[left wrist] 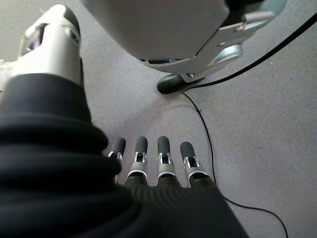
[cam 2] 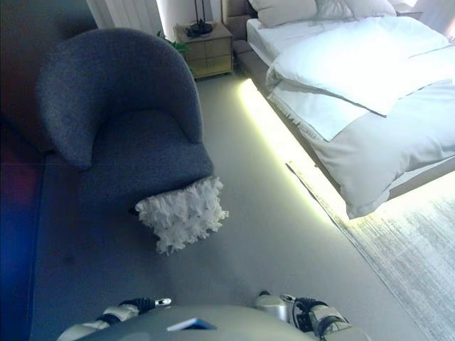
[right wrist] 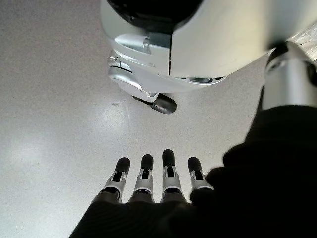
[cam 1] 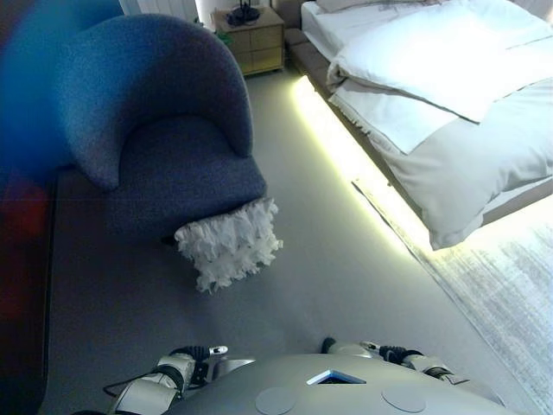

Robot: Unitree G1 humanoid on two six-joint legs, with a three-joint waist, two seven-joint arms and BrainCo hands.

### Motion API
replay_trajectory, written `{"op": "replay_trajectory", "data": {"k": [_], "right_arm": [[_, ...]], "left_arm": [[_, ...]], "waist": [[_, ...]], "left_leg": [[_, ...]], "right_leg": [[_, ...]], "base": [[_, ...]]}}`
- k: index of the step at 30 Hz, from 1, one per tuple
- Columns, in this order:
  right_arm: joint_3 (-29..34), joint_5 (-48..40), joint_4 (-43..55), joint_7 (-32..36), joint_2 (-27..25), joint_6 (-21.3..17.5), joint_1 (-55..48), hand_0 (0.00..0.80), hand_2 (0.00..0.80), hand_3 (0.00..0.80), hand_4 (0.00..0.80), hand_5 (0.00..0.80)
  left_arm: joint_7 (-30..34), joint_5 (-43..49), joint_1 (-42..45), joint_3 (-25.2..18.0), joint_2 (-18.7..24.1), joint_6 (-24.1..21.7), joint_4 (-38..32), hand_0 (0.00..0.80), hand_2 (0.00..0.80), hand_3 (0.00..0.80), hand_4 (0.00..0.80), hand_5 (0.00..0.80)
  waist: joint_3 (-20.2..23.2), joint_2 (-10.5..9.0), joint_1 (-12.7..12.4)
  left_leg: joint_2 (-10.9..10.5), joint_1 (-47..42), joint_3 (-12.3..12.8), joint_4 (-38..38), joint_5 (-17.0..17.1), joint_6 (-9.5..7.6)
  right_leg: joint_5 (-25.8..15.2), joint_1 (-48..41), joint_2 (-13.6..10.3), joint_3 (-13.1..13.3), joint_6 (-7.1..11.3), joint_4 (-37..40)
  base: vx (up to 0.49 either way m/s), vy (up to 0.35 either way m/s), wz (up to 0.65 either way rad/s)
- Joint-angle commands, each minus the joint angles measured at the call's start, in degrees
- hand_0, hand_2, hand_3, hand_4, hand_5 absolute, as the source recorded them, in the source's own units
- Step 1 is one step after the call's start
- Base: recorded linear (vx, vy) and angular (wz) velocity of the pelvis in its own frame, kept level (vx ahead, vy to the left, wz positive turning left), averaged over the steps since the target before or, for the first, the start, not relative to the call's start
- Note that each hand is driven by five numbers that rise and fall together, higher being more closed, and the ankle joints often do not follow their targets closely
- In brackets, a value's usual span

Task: Pick up the cushion and take it to the sofa

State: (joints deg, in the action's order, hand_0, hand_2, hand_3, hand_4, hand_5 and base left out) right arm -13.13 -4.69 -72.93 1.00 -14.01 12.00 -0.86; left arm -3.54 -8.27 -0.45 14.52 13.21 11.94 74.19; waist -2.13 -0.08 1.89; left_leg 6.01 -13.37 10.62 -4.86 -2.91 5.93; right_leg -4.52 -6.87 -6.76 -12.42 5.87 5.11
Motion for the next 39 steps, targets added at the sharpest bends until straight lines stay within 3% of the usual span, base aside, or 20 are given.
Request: {"op": "replay_trajectory", "data": {"k": [1,28,35,37,38,39], "right_arm": [[-0.88,-0.36,-5.21,0.15,1.44,-0.38,3.04,0.0,0.0,0.0,0.0,0.0],[-1.04,-0.35,-4.98,0.97,1.81,-0.61,3.17,0.0,0.0,0.0,0.0,0.0],[-1.26,-1.41,-5.08,0.59,1.68,-0.47,3.84,0.0,0.0,0.0,0.0,0.0],[-1.1,-0.58,-5.07,1.15,1.57,-0.3,4.25,0.0,0.0,0.0,0.0,0.0],[-1.1,0.01,-4.96,1.46,1.35,-0.23,4.57,0.0,0.0,0.0,0.0,0.0],[-1.3,0.25,-4.74,1.37,1.07,0.01,4.85,0.0,0.0,0.0,0.0,0.0]], "left_arm": [[-1.07,-0.93,-2.88,-0.83,-1.43,-0.42,3.37,0.0,0.0,0.0,0.0,0.0],[-0.56,-1.14,-2.81,-1.02,-1.72,0.7,3.52,0.0,0.0,0.0,0.0,0.0],[-1.48,-2.74,-2.86,-1.51,-1.44,0.12,3.37,0.0,0.0,0.0,0.0,0.0],[-2.46,-4.31,-2.66,-2.59,-1.72,-0.7,3.31,0.0,0.0,0.0,0.0,0.0],[-2.93,-5.09,-2.63,-3.24,-1.82,-1.46,3.15,0.0,0.0,0.0,0.0,0.0],[-3.23,-6.21,-2.86,-3.74,-1.88,-2.22,3.18,0.0,0.0,0.0,0.0,0.0]], "waist": [[-1.58,-1.76,-0.93],[-1.35,-1.8,-1.06],[-1.86,-2.12,-1.06],[-2.34,-3.45,-1.31],[-2.88,-4.42,-1.51],[-3.91,-5.13,-1.98]], "left_leg": [[-5.29,3.83,-0.18,-0.14,-3.16,-6.37],[-4.87,3.79,-0.12,-0.14,-3.15,-5.95],[-4.54,3.26,-0.78,-0.02,-2.73,-5.74],[-3.45,5.42,0.1,8.03,-4.59,-5.4],[-2.94,7.61,1.26,14.17,-6.41,-5.75],[-1.91,11.44,0.93,22.7,-6.07,-5.99]], "right_leg": [[6.79,-2.02,2.85,2.02,-1.22,-0.11],[7.14,-2.19,3.36,1.48,-1.44,-0.11],[7.57,-1.95,4.88,3.38,-2.5,-0.26],[7.59,-1.38,4.47,3.57,-3.26,-1.26],[7.54,-0.85,3.87,3.38,-3.77,-1.98],[7.34,-0.42,3.65,3.36,-4.62,-2.61]], "base": [[0.0,0.0,0.0],[-0.003,-0.015,0.01],[-0.02,-0.107,0.01],[-0.044,-0.193,0.02],[-0.092,-0.241,0.05],[-0.097,-0.205,-0.05]]}}
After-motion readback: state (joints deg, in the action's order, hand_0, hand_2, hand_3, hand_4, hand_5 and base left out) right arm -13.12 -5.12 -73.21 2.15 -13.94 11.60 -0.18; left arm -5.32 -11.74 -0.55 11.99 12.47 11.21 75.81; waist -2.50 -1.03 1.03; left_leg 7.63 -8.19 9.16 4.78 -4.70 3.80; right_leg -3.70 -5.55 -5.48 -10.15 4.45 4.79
